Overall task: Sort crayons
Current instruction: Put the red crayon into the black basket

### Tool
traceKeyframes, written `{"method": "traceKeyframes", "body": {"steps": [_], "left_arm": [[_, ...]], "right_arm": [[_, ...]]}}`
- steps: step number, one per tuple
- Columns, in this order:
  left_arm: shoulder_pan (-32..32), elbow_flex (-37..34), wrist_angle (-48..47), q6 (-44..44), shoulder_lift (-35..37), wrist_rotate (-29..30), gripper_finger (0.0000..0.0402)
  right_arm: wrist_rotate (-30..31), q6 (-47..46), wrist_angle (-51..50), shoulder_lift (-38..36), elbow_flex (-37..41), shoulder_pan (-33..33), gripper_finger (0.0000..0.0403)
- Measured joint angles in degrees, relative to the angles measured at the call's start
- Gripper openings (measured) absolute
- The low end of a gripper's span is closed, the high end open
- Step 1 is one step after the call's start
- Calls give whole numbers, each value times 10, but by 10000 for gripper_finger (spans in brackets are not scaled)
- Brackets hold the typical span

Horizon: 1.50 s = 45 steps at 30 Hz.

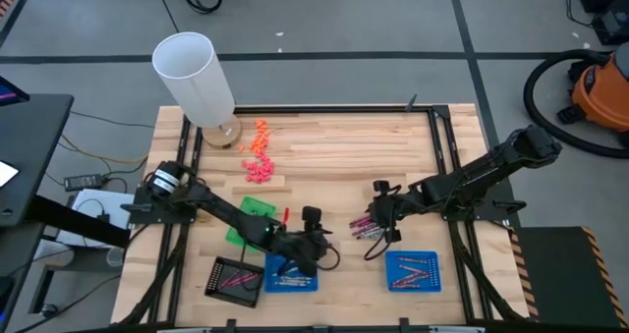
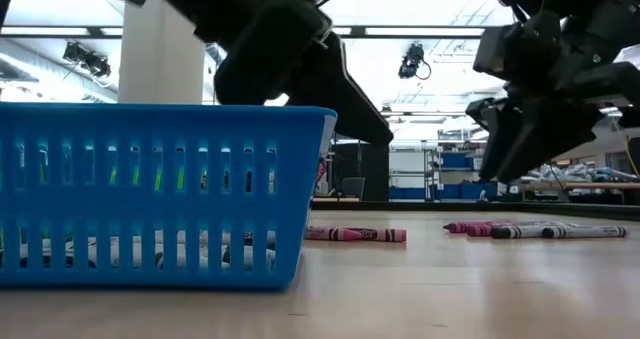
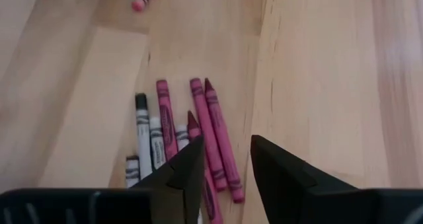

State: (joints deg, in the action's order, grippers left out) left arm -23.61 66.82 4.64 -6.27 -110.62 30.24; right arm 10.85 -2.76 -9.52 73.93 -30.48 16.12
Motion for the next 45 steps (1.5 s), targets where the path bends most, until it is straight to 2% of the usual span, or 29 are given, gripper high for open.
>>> {"method": "traceKeyframes", "body": {"steps": [7, 10, 27, 37, 41, 45], "left_arm": [[8, -68, 190, -46, 10, 5, 172], [16, -78, 232, -49, 10, 8, 172], [26, -79, 247, -34, 10, 12, 172], [26, -79, 247, -33, 10, 12, 172], [26, -79, 247, -33, 10, 12, 172], [26, -79, 247, -33, 10, 12, 172]], "right_arm": [[12, -6, -21, 5, 0, -9, 157], [15, -2, -5, 21, 0, -20, 158], [9, 29, 24, 101, -1, -37, 158], [-36, 37, 23, 101, -1, -75, 156], [-51, 43, 24, 102, -1, -87, 137], [-58, 44, 24, 102, -1, -95, 97]]}}
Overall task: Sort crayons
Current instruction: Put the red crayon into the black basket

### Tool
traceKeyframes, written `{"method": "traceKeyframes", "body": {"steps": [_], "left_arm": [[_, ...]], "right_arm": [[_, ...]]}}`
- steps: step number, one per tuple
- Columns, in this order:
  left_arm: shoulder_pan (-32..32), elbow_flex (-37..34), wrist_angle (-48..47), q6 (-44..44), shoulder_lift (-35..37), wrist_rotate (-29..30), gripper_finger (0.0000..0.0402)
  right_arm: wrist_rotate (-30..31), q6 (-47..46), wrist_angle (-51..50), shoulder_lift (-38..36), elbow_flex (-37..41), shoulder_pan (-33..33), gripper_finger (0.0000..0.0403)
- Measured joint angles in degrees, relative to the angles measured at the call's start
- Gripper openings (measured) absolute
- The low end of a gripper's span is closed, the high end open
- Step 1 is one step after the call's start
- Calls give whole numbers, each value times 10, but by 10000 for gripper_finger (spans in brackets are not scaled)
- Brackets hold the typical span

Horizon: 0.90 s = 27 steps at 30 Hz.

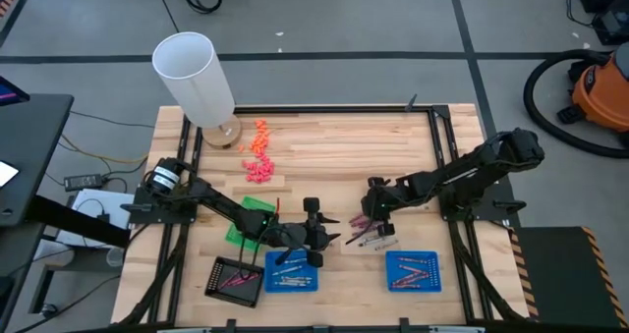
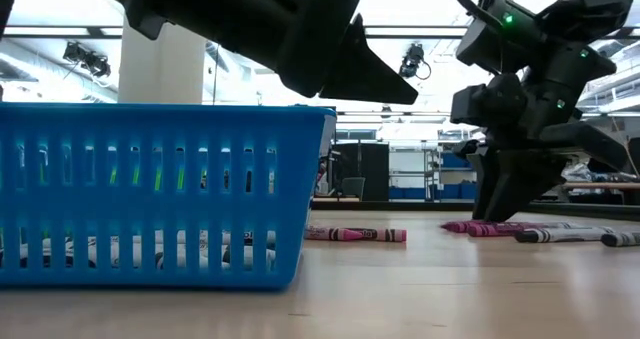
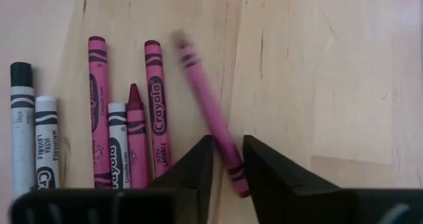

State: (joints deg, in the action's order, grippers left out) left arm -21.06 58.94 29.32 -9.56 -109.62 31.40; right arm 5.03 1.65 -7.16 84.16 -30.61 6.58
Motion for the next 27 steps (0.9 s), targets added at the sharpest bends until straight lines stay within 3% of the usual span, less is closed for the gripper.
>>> {"method": "traceKeyframes", "body": {"steps": [8, 12, 19, 27], "left_arm": [[0, 0, 0, 0, 0, 0, 172], [0, 0, 0, 6, 0, 0, 172], [0, 0, 0, 32, 0, 30, 172], [3, 0, 0, 72, 2, 35, 191]], "right_arm": [[-8, 3, -2, 0, 0, -11, 28], [0, -3, -17, -7, -6, -12, 29], [18, -34, -164, -61, -84, 5, 37], [22, -68, -148, -129, -95, 54, 38]]}}
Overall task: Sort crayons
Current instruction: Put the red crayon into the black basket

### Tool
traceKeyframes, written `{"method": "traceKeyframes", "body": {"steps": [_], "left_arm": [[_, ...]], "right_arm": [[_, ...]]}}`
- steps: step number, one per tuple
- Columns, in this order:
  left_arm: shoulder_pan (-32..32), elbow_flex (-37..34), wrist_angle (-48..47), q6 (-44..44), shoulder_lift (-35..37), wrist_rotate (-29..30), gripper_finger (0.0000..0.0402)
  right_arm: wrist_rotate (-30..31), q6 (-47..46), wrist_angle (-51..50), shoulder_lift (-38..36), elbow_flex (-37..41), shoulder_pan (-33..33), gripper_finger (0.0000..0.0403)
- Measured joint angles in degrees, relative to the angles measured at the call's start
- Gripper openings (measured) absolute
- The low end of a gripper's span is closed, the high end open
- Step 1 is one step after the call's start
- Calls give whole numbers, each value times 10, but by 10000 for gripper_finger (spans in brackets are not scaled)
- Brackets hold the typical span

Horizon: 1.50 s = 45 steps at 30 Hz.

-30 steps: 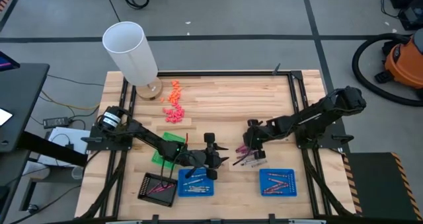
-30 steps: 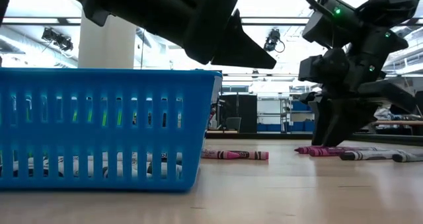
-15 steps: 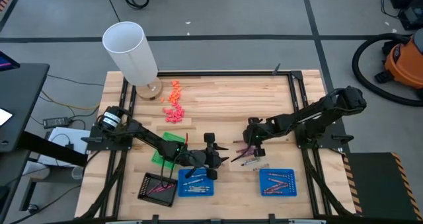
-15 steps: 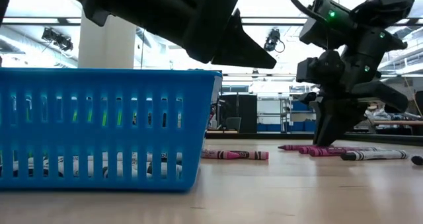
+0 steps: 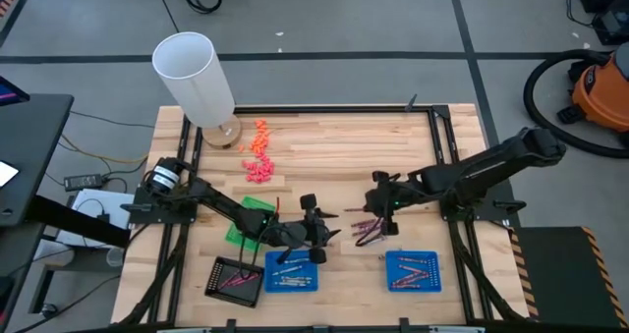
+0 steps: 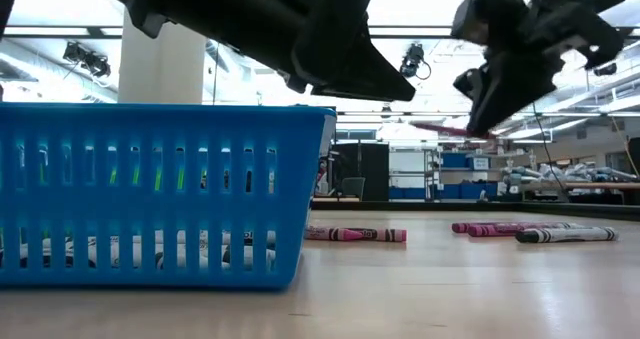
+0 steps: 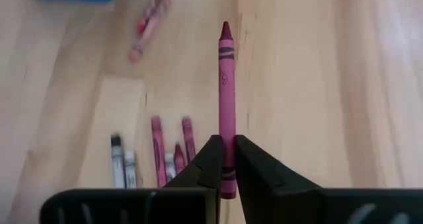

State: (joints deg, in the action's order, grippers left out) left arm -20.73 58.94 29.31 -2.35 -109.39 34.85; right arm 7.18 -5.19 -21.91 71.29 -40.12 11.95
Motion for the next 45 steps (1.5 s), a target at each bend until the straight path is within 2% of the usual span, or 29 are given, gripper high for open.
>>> {"method": "traceKeyframes", "body": {"steps": [10, 19, 22, 28, 41, 45], "left_arm": [[7, 0, 1, 15, 4, -7, 261], [26, 0, 30, 13, 4, -24, 254], [35, 0, 40, 14, 4, -47, 248], [48, 0, 40, 32, 4, -76, 204], [55, 0, 61, 38, 4, -78, 71], [55, 0, 61, 38, 4, -78, 33]], "right_arm": [[52, 11, 62, -3, 0, 52, 38], [52, 22, 73, -3, 0, 59, 39], [52, 27, 91, -3, 0, 59, 39], [48, 33, 110, -3, 0, 59, 39], [50, 27, 119, -3, 0, 59, 40], [53, 20, 119, -3, 0, 59, 53]]}}
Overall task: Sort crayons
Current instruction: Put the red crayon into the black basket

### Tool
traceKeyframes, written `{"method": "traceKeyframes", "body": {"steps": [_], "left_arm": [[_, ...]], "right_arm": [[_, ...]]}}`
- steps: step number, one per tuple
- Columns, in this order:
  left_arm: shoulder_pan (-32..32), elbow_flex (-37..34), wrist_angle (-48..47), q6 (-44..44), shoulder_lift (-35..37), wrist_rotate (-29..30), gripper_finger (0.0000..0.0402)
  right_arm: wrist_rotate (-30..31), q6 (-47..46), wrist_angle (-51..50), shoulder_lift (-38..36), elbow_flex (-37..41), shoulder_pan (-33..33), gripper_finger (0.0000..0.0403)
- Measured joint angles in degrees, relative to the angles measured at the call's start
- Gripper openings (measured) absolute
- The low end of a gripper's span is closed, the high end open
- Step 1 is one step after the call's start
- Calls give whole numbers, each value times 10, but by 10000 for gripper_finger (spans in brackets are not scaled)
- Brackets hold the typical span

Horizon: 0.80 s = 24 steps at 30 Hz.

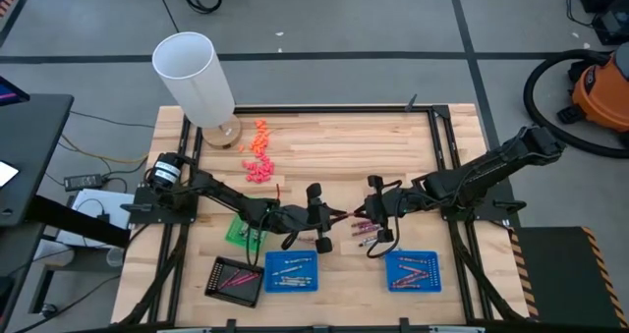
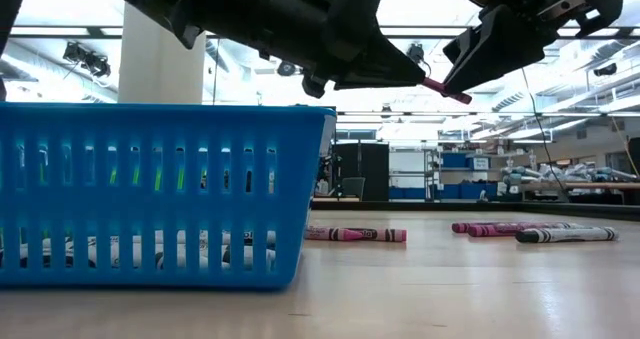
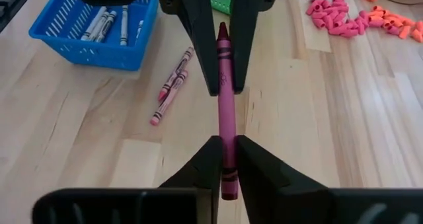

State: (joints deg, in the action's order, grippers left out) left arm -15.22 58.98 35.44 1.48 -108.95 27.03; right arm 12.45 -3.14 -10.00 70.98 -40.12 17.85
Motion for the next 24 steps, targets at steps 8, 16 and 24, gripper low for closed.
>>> {"method": "traceKeyframes", "body": {"steps": [8, 16, 24], "left_arm": [[0, 0, -123, 42, 47, 0, 32], [-8, 0, -366, 188, 193, -134, 37], [-43, 0, -545, 409, 284, -359, 38]], "right_arm": [[-5, -27, -35, -3, 0, 1, 125], [41, -13, 83, -2, 72, 12, 147], [57, 28, 231, -2, 133, 12, 145]]}}
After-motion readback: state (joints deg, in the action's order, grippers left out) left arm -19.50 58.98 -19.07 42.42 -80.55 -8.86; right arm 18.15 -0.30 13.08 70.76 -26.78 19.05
